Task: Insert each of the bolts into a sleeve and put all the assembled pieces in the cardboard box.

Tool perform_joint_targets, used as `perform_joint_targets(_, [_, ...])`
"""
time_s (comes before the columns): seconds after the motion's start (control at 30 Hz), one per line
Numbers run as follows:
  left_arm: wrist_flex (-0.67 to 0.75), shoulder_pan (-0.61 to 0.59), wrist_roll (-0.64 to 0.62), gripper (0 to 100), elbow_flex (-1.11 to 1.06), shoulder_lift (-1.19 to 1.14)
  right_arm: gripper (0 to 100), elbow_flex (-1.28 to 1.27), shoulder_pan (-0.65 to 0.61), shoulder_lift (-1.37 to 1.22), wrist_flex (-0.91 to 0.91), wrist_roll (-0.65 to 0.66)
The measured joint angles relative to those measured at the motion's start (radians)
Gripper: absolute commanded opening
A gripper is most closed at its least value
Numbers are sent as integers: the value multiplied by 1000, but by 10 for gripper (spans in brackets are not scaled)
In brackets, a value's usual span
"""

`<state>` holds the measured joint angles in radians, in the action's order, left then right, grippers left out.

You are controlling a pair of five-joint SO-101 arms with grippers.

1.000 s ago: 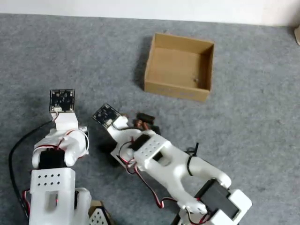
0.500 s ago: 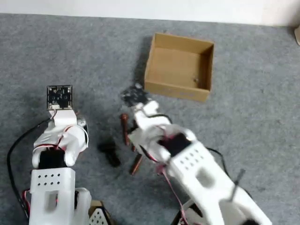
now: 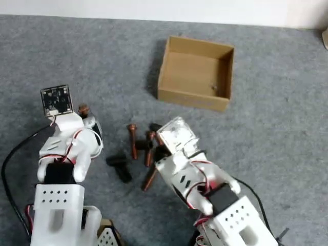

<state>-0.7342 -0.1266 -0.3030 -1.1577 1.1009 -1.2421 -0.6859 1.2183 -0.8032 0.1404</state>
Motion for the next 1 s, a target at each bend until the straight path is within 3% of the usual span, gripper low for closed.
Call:
perform_joint_targets(0.13, [-5,5,-20,5,-23,0,7,11,8,-215,0,75])
perform_joint_targets(0.27, [-6,5,-2,5,-71,0,21,196,14,-516,-3,75])
perform_joint_targets(0.47, [-6,5,-2,5,-124,0,188,555,14,-898,-127,75])
perform_joint_targets(1.0, [68,-77,0,5,-158,0,180,1151,-20,-1341,-555,399])
